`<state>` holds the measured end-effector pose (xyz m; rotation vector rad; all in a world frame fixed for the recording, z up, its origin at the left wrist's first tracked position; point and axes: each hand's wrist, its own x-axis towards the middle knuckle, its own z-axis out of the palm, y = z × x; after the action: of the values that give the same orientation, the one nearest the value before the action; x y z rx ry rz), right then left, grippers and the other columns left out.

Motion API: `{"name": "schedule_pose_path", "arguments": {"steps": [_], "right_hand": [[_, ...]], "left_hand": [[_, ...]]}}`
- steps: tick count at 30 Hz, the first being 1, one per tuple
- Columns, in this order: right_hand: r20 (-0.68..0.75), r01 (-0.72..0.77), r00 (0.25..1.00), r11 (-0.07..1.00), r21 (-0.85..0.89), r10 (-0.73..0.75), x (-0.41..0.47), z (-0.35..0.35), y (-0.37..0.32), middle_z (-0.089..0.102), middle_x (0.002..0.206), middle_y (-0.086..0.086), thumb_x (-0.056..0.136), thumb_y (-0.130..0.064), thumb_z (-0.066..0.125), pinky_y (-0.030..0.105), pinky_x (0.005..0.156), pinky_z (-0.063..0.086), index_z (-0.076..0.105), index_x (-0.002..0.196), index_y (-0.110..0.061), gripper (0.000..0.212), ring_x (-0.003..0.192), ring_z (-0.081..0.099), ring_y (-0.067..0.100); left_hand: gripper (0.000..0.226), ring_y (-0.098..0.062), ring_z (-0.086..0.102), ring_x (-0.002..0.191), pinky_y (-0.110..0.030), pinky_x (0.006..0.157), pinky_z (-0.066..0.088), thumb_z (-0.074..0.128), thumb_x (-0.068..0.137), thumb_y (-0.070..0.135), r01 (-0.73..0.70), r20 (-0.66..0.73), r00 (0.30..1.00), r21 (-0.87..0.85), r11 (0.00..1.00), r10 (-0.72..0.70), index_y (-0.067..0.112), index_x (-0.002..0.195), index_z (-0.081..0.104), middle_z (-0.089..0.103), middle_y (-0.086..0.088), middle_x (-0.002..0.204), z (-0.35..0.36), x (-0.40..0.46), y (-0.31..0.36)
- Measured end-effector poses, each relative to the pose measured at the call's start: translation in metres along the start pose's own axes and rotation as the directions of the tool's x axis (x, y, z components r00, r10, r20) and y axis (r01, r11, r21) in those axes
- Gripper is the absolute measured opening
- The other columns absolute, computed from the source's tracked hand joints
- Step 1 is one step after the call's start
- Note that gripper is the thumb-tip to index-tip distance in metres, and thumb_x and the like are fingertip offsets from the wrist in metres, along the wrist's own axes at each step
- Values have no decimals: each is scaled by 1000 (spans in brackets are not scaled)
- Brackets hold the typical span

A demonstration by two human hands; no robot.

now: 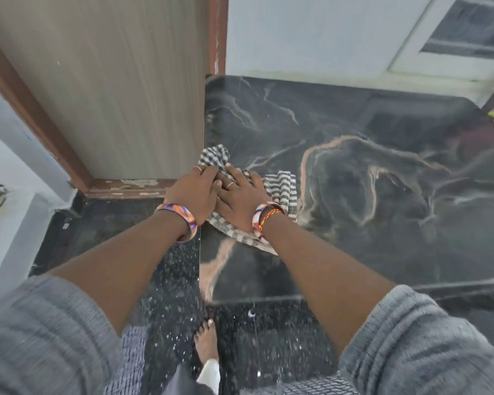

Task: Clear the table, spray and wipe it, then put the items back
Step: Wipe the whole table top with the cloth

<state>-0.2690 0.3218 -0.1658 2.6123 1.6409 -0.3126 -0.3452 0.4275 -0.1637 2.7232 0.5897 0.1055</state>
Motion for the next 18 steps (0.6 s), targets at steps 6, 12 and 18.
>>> {"name": "schedule_pose_path", "arguments": {"steps": [6, 12, 18], "right_hand": [[4, 31, 1000, 999, -12, -31, -75, 21, -35, 9, 159, -6, 99, -39, 21, 52, 115, 1, 22, 148, -25, 51, 147, -2, 22], [-51, 100, 994, 995, -32, -101, -132, 39, -49, 16, 158, -9, 93, -50, 17, 52, 114, 4, 29, 146, -29, 58, 147, 4, 20], [-132, 106, 984, 989, -99, -119, -172, 54, -14, 15, 158, -11, 96, -31, 41, 46, 116, -2, 21, 147, -34, 55, 147, 5, 18]], "left_hand": [[34, -36, 48, 112, -43, 98, 39, 35, 95, 21, -14, -11, 1000, 106, 994, 15, 6, 125, 43, 49, -18, 124, 11, -86, 22], [36, -36, 51, 107, -43, 89, 44, 41, 92, 36, -36, -18, 999, 135, 990, 39, 8, 114, 49, 55, -18, 114, 11, -145, 37], [70, -30, 57, 105, -39, 89, 46, 20, 77, 62, -299, 86, 954, 257, 919, 286, 14, 117, 51, 62, -10, 114, 10, -157, 63]]}}
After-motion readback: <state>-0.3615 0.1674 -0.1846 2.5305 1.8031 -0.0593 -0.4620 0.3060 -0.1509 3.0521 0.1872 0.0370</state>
